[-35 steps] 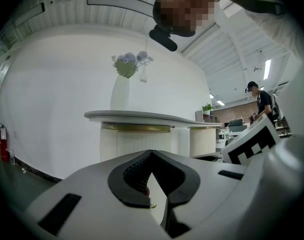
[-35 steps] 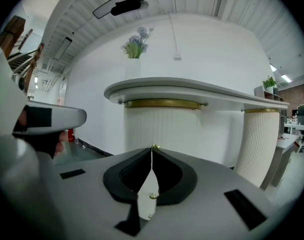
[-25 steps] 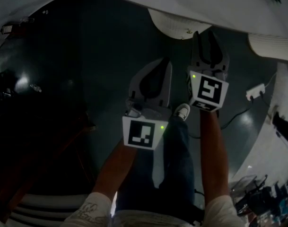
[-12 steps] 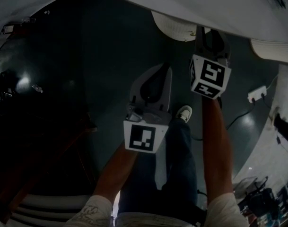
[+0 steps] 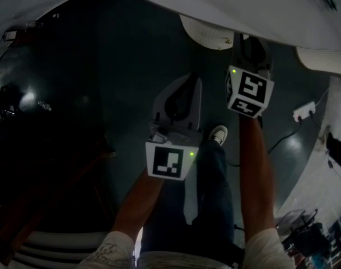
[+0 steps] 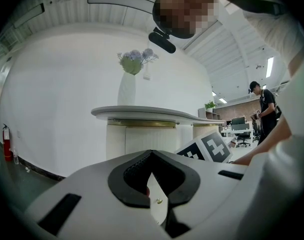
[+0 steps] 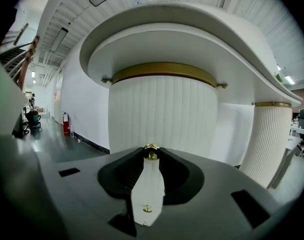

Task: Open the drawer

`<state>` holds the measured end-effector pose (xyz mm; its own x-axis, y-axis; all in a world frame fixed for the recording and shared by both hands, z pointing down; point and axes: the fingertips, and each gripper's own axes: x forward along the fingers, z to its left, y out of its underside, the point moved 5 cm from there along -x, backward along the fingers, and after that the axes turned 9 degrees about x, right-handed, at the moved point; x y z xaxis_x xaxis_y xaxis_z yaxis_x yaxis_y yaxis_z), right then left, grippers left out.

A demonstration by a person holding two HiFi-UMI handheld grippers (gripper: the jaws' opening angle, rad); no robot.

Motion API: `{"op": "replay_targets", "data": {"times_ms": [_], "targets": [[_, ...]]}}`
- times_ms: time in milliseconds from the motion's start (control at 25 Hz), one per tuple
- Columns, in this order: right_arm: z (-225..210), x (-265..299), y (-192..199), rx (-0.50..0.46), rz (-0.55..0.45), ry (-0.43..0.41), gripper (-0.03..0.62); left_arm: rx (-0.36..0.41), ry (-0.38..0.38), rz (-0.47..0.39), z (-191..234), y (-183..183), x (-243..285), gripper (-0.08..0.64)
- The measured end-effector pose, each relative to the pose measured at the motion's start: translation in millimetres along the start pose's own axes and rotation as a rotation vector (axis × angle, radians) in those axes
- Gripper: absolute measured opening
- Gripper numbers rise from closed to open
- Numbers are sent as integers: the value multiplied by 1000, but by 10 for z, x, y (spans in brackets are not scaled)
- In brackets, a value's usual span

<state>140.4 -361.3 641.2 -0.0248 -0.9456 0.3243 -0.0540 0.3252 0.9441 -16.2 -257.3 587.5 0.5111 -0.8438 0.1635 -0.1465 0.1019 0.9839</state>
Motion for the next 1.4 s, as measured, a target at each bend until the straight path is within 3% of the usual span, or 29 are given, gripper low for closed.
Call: {"op": "replay_targets", "data": {"times_ms": [840, 1400], "targets": [[111, -1038, 398, 29, -1, 31, 104, 0, -6, -27, -26, -61, -155, -5], [190, -1793, 682, -16, -40, 18, 104, 0, 2, 28, -215, 156, -517, -5]]}}
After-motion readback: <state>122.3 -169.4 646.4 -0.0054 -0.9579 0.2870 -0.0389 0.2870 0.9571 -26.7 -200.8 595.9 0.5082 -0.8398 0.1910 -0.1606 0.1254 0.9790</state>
